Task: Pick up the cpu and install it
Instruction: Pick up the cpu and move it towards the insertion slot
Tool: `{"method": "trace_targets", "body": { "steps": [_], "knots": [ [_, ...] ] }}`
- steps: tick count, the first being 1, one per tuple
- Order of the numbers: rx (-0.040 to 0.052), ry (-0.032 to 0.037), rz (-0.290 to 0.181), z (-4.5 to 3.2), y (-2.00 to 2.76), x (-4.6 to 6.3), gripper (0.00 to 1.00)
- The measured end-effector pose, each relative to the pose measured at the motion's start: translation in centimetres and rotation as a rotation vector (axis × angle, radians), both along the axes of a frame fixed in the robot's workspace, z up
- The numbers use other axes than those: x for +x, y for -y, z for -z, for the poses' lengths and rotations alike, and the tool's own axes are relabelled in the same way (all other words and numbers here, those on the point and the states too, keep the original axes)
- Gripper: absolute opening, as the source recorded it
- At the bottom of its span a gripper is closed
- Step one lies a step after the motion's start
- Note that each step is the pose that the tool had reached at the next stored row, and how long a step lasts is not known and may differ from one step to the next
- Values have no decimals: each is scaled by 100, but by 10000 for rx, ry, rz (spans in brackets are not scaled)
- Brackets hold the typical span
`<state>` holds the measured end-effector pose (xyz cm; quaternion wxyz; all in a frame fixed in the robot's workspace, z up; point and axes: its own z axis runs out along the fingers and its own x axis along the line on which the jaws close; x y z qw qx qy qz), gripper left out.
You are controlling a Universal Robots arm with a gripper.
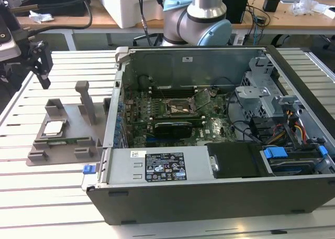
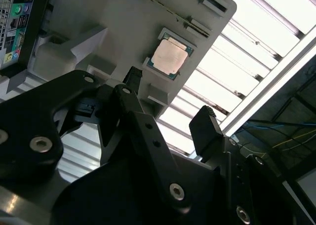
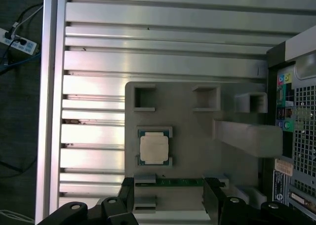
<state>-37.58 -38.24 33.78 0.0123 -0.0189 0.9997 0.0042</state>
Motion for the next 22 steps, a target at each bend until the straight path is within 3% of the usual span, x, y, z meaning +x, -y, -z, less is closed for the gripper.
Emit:
{"method": "trace_targets", "body": {
  "steps": [22],
  "knots": [
    [1, 0, 0, 187, 0, 0, 67]
  ]
}}
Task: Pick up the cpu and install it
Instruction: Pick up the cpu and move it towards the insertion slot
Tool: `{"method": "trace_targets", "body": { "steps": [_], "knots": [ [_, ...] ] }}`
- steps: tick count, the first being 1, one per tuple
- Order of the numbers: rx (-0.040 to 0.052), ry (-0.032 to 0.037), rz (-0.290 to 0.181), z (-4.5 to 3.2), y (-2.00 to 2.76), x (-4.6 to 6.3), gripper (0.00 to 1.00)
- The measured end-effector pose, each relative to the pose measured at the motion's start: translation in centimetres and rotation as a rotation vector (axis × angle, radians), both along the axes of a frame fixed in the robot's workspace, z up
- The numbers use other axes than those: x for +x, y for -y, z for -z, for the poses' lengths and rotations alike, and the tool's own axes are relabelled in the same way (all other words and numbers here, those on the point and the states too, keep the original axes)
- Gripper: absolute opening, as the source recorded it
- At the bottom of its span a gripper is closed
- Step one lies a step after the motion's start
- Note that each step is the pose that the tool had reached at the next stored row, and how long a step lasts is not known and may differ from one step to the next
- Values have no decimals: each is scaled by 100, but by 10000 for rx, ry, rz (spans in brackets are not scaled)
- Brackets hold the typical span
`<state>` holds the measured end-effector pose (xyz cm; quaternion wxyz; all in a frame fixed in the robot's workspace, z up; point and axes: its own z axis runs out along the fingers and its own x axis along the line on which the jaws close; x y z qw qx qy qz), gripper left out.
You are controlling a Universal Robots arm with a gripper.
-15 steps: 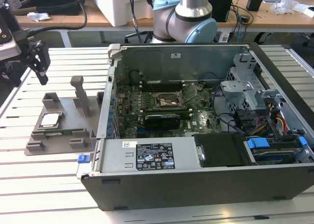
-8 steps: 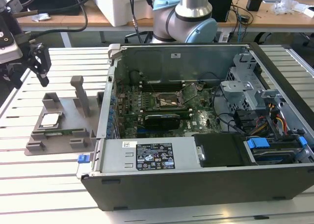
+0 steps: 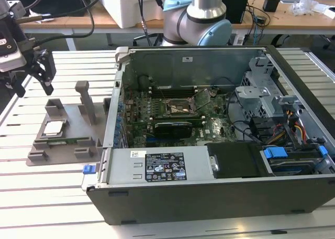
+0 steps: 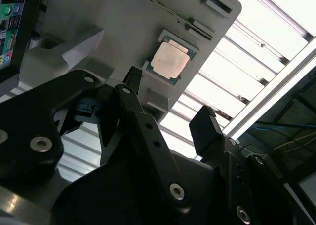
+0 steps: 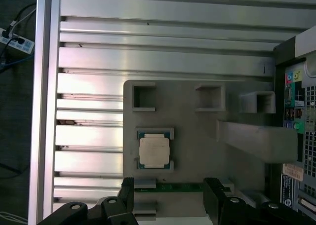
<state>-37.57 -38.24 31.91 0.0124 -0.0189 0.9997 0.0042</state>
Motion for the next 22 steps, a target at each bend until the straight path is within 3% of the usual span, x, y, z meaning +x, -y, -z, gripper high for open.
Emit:
{"method": "trace_targets", "body": {
  "steps": [22],
  "knots": [
    [0, 0, 0, 132, 0, 0, 67]
  ]
}}
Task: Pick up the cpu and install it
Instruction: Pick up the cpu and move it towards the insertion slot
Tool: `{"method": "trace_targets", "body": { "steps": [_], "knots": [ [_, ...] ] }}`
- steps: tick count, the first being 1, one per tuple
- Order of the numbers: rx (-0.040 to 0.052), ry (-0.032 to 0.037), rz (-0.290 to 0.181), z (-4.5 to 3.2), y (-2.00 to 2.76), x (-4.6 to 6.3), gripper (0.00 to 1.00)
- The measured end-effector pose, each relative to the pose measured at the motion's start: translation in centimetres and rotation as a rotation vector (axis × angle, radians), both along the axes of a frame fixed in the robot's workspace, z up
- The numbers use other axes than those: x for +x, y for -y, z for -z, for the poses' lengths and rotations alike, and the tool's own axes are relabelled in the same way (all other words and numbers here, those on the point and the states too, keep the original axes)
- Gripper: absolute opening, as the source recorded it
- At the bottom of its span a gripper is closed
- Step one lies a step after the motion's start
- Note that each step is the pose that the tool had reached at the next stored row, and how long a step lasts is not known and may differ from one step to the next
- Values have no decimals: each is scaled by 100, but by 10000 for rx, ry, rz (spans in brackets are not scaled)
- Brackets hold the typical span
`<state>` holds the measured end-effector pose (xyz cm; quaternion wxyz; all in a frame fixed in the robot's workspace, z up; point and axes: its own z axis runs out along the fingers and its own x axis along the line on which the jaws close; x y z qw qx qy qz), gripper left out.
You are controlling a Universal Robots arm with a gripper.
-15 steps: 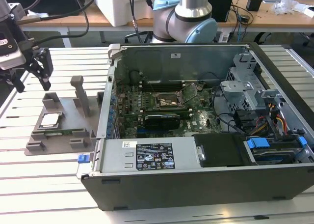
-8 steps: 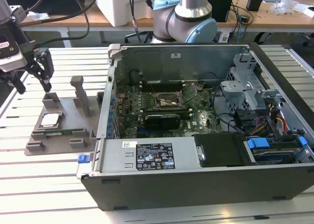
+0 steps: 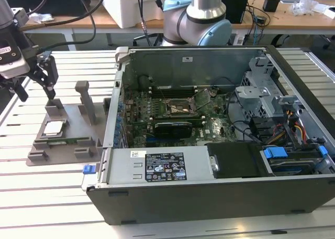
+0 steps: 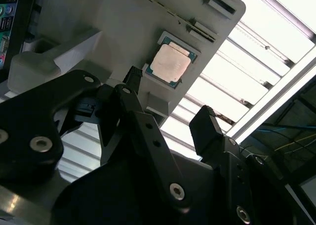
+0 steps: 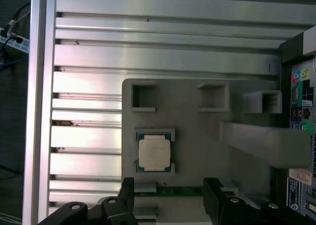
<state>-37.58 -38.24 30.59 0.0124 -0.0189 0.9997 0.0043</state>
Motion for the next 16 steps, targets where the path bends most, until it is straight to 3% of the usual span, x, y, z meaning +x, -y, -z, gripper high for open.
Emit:
{"method": "trace_targets", "body": {
  "steps": [16],
  "knots": [
    [0, 0, 0, 102, 0, 0, 67]
  ]
}}
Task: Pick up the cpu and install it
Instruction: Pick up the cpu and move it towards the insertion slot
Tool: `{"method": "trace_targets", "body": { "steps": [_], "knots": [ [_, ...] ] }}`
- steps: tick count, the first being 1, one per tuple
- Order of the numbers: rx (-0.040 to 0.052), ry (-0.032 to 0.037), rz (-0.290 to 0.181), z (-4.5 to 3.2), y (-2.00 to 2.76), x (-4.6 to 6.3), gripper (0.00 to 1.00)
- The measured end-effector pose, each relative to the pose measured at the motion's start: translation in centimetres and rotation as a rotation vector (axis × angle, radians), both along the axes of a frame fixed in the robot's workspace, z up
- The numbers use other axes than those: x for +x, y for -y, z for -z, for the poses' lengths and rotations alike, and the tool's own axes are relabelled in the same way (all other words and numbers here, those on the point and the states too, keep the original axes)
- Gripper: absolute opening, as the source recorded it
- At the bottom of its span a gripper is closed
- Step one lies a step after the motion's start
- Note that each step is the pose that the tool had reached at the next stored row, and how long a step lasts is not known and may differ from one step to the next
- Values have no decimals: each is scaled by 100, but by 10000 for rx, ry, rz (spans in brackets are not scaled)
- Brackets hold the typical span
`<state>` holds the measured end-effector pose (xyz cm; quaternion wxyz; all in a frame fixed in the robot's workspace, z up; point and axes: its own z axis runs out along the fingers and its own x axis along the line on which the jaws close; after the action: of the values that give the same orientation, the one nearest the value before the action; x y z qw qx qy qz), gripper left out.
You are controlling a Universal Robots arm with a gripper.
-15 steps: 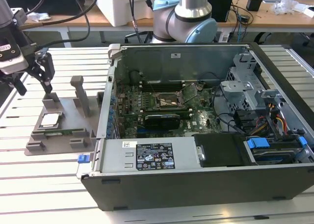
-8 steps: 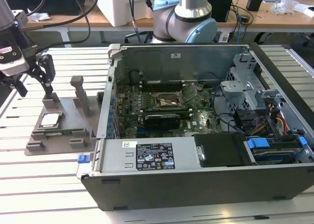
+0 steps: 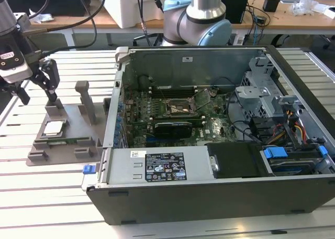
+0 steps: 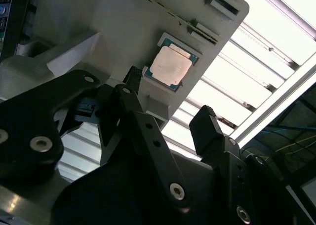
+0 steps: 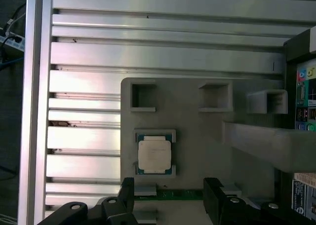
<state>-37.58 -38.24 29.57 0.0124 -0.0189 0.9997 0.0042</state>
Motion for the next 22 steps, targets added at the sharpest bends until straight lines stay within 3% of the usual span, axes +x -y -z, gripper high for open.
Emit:
{"method": "trace_targets", "body": {
  "steps": [9, 10, 16, 22],
  "knots": [
    [0, -1, 0, 83, 0, 0, 67],
    [0, 0, 0, 135, 0, 0, 67],
    [-5, 0, 0, 261, 0, 0, 67],
    [-6, 0, -6, 449, 0, 0, 67]
  ]
}}
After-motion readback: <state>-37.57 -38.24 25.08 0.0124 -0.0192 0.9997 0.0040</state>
